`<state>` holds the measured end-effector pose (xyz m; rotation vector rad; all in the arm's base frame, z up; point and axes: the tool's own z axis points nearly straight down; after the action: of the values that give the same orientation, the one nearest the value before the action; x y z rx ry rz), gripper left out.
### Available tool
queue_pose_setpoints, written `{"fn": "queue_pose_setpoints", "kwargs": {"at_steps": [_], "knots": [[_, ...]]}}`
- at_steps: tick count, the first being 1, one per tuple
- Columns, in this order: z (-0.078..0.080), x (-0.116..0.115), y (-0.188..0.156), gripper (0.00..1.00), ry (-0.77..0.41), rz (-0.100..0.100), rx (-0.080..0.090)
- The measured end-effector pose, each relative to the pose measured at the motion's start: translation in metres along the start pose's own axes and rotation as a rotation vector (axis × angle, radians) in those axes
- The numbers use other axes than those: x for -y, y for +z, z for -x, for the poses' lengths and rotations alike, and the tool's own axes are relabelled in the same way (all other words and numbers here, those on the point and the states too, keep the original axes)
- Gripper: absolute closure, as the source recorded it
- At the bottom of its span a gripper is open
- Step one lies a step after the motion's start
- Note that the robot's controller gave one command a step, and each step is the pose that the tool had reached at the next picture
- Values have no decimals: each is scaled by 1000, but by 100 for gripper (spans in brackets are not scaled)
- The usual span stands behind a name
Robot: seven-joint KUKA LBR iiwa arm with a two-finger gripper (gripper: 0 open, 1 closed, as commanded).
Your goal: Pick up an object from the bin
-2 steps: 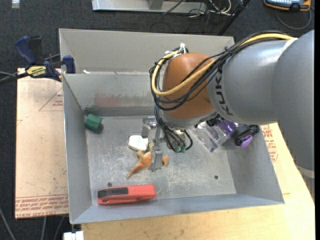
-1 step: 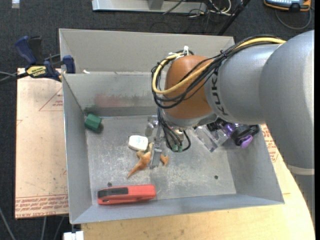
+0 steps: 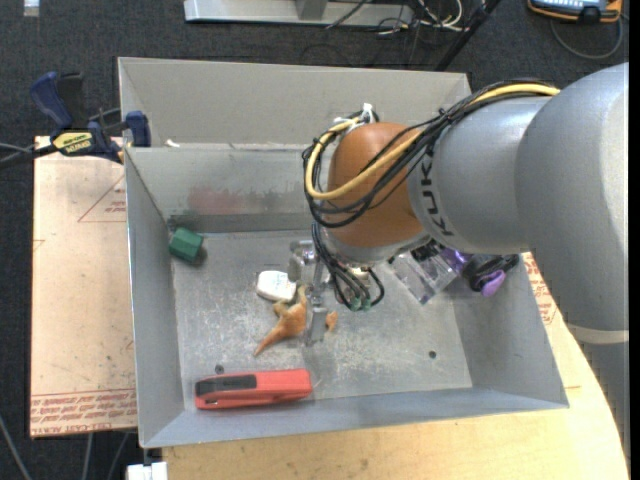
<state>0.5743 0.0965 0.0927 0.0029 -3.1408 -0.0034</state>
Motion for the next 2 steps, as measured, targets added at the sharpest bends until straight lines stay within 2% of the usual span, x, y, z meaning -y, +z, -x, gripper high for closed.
{"fn": "queue_pose_setpoints", "kwargs": {"at_steps": [1, 2], "knots": [[2, 1, 6, 0, -222, 1, 4], [12, -6, 17, 100, -106, 4, 19]]}}
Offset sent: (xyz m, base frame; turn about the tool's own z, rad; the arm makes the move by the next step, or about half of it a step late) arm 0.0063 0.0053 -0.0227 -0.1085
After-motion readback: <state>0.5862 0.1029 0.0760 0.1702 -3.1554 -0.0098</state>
